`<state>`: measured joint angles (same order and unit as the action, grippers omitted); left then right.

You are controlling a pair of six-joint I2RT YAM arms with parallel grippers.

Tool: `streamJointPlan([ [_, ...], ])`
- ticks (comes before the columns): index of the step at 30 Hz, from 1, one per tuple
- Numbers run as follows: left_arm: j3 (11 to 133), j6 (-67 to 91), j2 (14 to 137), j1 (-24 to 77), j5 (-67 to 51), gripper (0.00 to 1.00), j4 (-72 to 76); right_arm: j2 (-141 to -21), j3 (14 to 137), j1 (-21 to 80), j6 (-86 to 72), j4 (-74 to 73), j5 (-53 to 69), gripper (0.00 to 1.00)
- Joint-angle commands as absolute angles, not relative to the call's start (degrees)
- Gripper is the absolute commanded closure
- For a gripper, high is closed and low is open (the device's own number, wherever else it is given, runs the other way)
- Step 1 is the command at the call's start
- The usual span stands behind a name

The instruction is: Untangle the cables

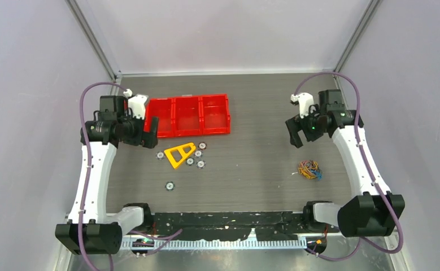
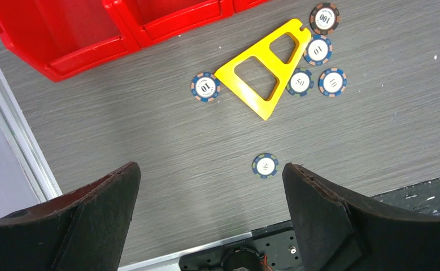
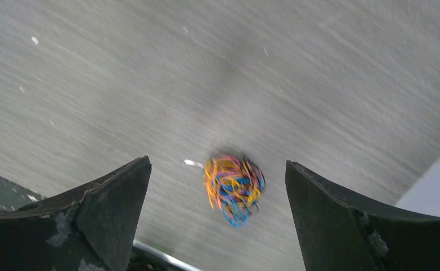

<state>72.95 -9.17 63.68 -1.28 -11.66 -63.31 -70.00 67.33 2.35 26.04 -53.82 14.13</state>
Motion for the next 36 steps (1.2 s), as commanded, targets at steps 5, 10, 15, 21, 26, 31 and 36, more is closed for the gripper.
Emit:
streamJointPlan([
  [5, 74.1, -11.2, 61.6, 4.0, -12.6, 0.01, -62.5, -76.2, 70.1, -13.2, 47.3, -68.2, 11.6, 0.05],
  [10, 73.4, -11.2, 60.7, 7.5, -13.9, 0.01, -60.4, -79.6, 64.8, -15.8, 53.1, -67.0, 6.9, 0.05],
  [15, 72.6, -11.2, 59.8, 9.3, -15.8, 0.01, -59.0, -85.4, 60.7, -16.0, 53.7, -62.6, 5.0, 0.05],
  [21, 72.1, -10.3, 59.8, 9.5, -15.7, 0.01, -57.7, -91.9, 58.4, -16.0, 52.8, -55.9, 5.3, 0.04],
  [26, 69.2, -8.2, 58.8, 9.5, -17.5, 0.01, -54.0, -96.0, 59.6, -15.2, 52.1, -54.7, 10.4, 0.08],
  [31, 68.5, -6.5, 58.7, 9.5, -20.2, 0.01, -50.6, -97.1, 60.6, -9.0, 51.2, -55.6, 13.8, 0.41],
  [36, 70.6, -7.0, 60.7, 9.7, -25.2, 0.01, -51.1, -95.5, 65.1, -2.3, 48.4, -59.5, 20.4, 0.94],
])
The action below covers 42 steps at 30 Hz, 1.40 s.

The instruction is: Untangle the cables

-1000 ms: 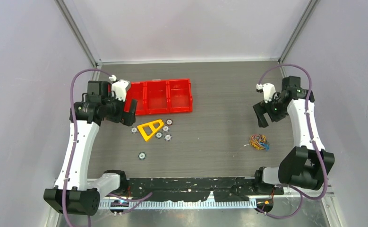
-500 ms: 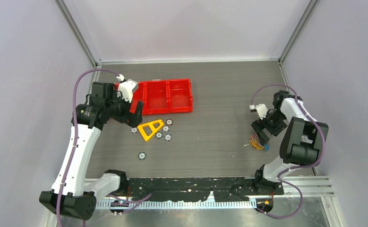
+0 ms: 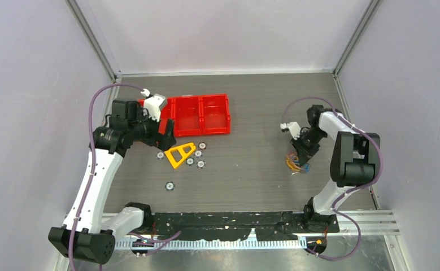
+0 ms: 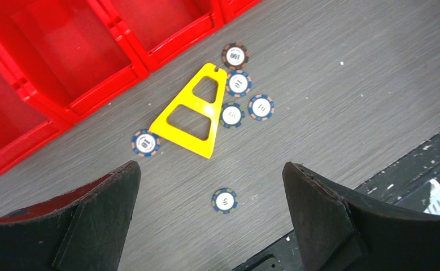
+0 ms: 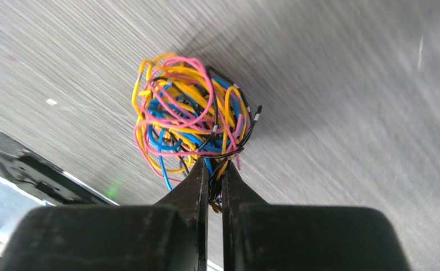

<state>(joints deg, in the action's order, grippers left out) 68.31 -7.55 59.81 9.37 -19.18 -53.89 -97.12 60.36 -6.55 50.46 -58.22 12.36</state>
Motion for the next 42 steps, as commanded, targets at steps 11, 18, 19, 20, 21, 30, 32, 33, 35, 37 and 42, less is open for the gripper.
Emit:
streamJointPlan([
  [11, 64.8, 2.7, 61.8, 21.3, -41.6, 0.08, -29.7, -80.5, 74.8, 12.2, 36.9, -63.1, 44.4, 0.94],
  [18, 63.4, 15.5, 69.3, 34.1, -42.3, 0.09, -11.3, -76.9, 73.2, 16.2, 24.4, -54.6, 53.4, 0.94],
  [19, 61.9, 18.5, 69.5, 35.3, -41.6, 0.09, -6.8, -75.8, 71.7, 16.2, 20.2, -50.4, 55.4, 0.95],
  [20, 60.3, 20.9, 69.7, 36.5, -40.4, 0.08, -1.9, -74.6, 70.8, 16.3, 17.6, -47.9, 56.4, 0.94],
  [21, 59.1, 22.8, 70.1, 37.8, -39.4, 0.08, 2.0, -74.0, 68.7, 16.3, 12.5, -42.9, 57.8, 0.94],
  [30, 59.8, 31.1, 78.1, 41.5, -35.9, 0.36, 6.9, -71.9, 61.3, 16.5, -6.5, -24.7, 65.5, 0.95],
  [32, 59.0, 33.2, 79.0, 41.2, -38.2, 0.61, 8.3, -72.0, 61.2, 16.5, -7.5, -23.6, 66.8, 0.95],
  [33, 58.2, 34.5, 79.0, 40.9, -39.6, 0.76, 10.1, -72.1, 61.1, 16.5, -7.8, -23.3, 67.4, 0.93],
  [35, 55.8, 38.4, 78.3, 39.5, -41.2, 1.0, 14.1, -72.0, 61.4, 16.3, -7.0, -24.8, 67.0, 0.7],
  [37, 54.1, 41.9, 77.4, 37.5, -43.1, 1.0, 17.7, -71.4, 61.8, 15.7, -3.9, -28.4, 65.3, 0.36],
  [42, 51.3, 50.7, 77.6, 34.6, -46.5, 1.0, 26.7, -66.3, 57.9, 15.5, -3.2, -24.7, 58.1, 0.03],
])
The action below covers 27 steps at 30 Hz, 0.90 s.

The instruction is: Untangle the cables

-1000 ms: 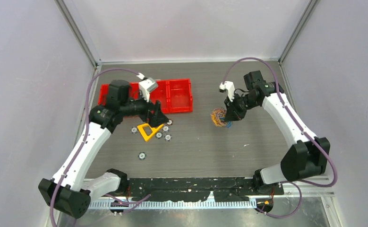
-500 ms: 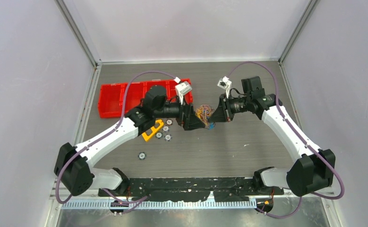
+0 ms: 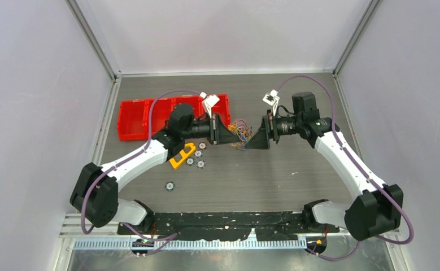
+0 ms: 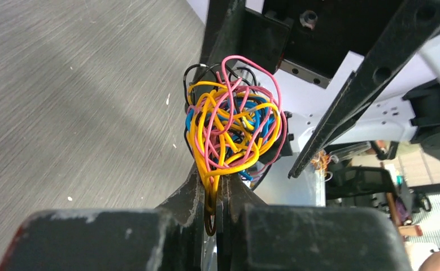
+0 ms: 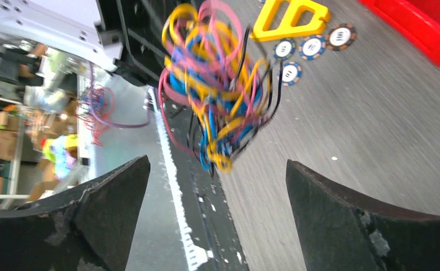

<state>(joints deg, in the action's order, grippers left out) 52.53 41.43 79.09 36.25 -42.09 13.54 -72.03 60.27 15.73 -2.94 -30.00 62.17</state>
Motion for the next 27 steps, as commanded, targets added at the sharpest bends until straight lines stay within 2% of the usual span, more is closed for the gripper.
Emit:
streamJointPlan([
  [1, 51.0, 52.6, 77.9, 34.5, -46.6, 1.0, 28.6, -64.8, 57.2, 15.6, -5.5, -22.5, 56.5, 0.01],
  [5, 52.4, 56.6, 79.5, 34.4, -46.4, 1.0, 31.0, -67.3, 57.7, 17.8, -8.3, -16.6, 54.3, 0.0],
  [7, 52.6, 57.4, 79.9, 34.3, -46.1, 1.0, 31.3, -68.4, 57.9, 19.2, -8.8, -15.0, 53.3, 0.04],
  [9, 52.0, 57.9, 80.2, 34.4, -46.3, 1.0, 31.4, -68.9, 58.0, 19.8, -8.8, -13.5, 52.0, 0.11],
  [11, 50.9, 58.0, 79.9, 34.4, -47.3, 1.0, 31.3, -68.9, 58.4, 19.9, -7.2, -13.6, 51.4, 0.34],
  [12, 50.6, 57.3, 79.3, 34.2, -48.1, 1.0, 30.1, -68.5, 58.8, 19.9, -6.3, -14.4, 50.6, 0.61],
  [14, 50.3, 54.4, 77.5, 33.1, -50.3, 1.0, 25.8, -67.4, 60.5, 19.7, -1.0, -19.4, 48.2, 0.89],
  [16, 50.7, 50.3, 75.9, 31.1, -53.6, 1.0, 19.6, -66.1, 61.8, 18.3, 5.9, -24.8, 46.3, 0.94],
  [18, 53.2, 39.7, 74.1, 29.0, -54.3, 1.0, 3.1, -65.4, 62.8, 15.3, 10.1, -29.5, 45.6, 0.95],
  [22, 62.5, 11.3, 73.0, 28.5, -48.0, 1.0, -29.2, -66.3, 66.2, 8.7, 16.3, -38.7, 46.6, 0.95],
  [27, 71.3, -7.8, 76.4, 28.5, -39.6, 1.0, -50.2, -65.4, 67.8, 2.2, 18.2, -41.0, 46.5, 0.95],
])
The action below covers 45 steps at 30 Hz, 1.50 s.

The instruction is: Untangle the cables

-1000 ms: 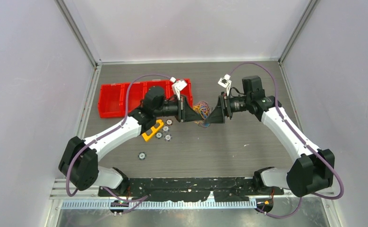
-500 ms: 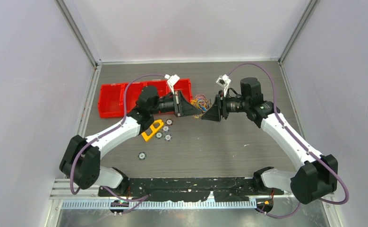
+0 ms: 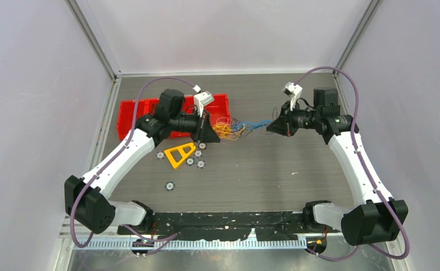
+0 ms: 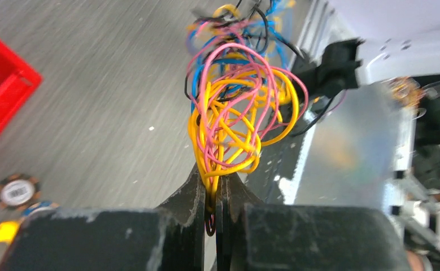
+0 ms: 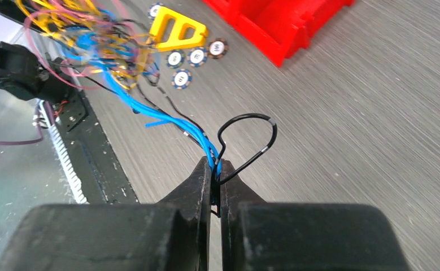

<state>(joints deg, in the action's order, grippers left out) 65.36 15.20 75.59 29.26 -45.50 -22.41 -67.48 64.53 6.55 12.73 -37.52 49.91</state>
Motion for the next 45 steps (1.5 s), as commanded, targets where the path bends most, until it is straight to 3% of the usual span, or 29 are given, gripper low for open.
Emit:
streamJointPlan([
  [1, 72.3, -10.4, 76.9, 28.5, -38.4, 1.0, -52.5, -65.3, 68.0, 1.7, 18.3, -41.0, 46.5, 0.95],
  [11, 66.6, -15.1, 70.1, 22.8, -38.1, 1.0, -48.6, -64.9, 67.4, -10.3, 23.8, -46.8, 46.3, 0.95],
  [20, 62.2, -9.6, 66.4, 23.1, -44.3, 1.0, -37.7, -68.0, 63.1, -10.8, 34.6, -56.0, 46.6, 0.93],
  [22, 61.6, -5.1, 66.7, 25.7, -44.4, 1.0, -32.5, -69.8, 63.7, -6.8, 37.2, -61.0, 49.7, 0.59],
  [23, 61.8, -3.2, 67.2, 27.3, -43.5, 1.0, -30.3, -70.4, 63.8, -5.7, 37.0, -62.3, 51.4, 0.35],
  [25, 63.2, -0.6, 69.3, 30.9, -42.0, 1.0, -27.9, -70.2, 64.8, -2.4, 34.4, -61.1, 52.4, 0.17],
  [28, 66.6, 3.2, 73.4, 33.3, -41.9, 1.0, -27.3, -68.4, 67.2, 3.6, 28.0, -53.8, 51.3, 0.02],
  [36, 71.1, 8.4, 79.0, 35.3, -46.1, 1.0, -23.9, -68.2, 64.5, 17.4, 4.1, -24.8, 52.3, 0.05],
  [42, 71.3, 11.2, 79.8, 35.6, -48.7, 0.97, -22.1, -72.5, 62.5, 24.7, -4.5, -14.1, 48.9, 0.01],
  [43, 71.0, 11.5, 79.7, 35.8, -48.8, 0.96, -21.9, -72.8, 62.4, 25.3, -5.0, -12.2, 48.6, 0.04],
  [45, 70.4, 12.6, 79.3, 35.7, -49.1, 0.95, -21.5, -73.8, 62.6, 25.5, -5.9, -11.0, 47.9, 0.21],
])
